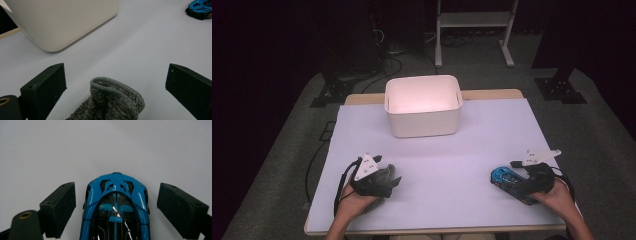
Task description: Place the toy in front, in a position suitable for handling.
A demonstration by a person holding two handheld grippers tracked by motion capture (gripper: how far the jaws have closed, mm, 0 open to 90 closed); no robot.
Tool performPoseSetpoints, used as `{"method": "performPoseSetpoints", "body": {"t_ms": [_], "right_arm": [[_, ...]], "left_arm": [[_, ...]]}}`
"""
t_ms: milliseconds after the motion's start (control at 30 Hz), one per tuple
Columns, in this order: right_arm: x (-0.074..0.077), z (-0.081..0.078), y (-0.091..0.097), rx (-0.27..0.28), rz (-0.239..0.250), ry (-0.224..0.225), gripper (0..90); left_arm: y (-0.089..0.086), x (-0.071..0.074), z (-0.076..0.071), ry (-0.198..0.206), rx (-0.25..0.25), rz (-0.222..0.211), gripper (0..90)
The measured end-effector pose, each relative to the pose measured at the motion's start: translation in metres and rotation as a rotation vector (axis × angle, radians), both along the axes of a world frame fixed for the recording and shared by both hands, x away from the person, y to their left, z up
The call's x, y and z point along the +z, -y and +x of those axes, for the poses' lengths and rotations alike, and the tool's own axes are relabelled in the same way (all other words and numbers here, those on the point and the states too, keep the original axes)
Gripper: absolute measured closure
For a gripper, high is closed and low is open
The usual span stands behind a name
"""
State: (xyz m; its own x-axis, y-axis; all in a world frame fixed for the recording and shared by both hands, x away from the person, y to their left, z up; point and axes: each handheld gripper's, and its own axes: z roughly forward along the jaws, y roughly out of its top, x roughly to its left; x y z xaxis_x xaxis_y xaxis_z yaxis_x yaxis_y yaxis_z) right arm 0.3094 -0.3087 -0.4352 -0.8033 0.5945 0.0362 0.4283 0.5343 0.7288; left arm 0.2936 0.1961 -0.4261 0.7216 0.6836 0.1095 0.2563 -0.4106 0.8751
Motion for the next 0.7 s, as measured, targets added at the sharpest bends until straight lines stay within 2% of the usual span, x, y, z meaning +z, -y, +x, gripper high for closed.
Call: {"method": "performPoseSetpoints", "body": {"t_ms": [67,100,367,467,600,700], "right_arm": [[-0.001,0.0,0.0,-0.003,-0.011,-0.004,14.2],[-0.002,-0.001,0.002,-0.001,-0.037,-0.005,14.1],[-0.009,-0.004,0.004,0.003,-0.075,-0.031,14.1],[-0.014,-0.005,-0.001,0.012,-0.128,-0.035,14.1],[-0.017,-0.005,-0.001,0.013,-0.154,-0.047,14.3],[-0.017,-0.006,0.0,0.011,-0.149,-0.05,15.3]], "left_arm": [[0.0,0.0,0.0,0.0,-0.001,0.004,2.3],[0.0,0.0,0.0,-0.001,-0.002,0.007,2.3],[0.001,-0.001,0.0,-0.002,-0.008,0.017,2.3],[0.001,-0.001,0.0,-0.002,-0.013,0.019,2.3],[0.001,-0.001,-0.001,-0.002,-0.013,0.02,2.3],[0.001,-0.001,0.0,-0.003,-0.013,0.019,2.3]]}}
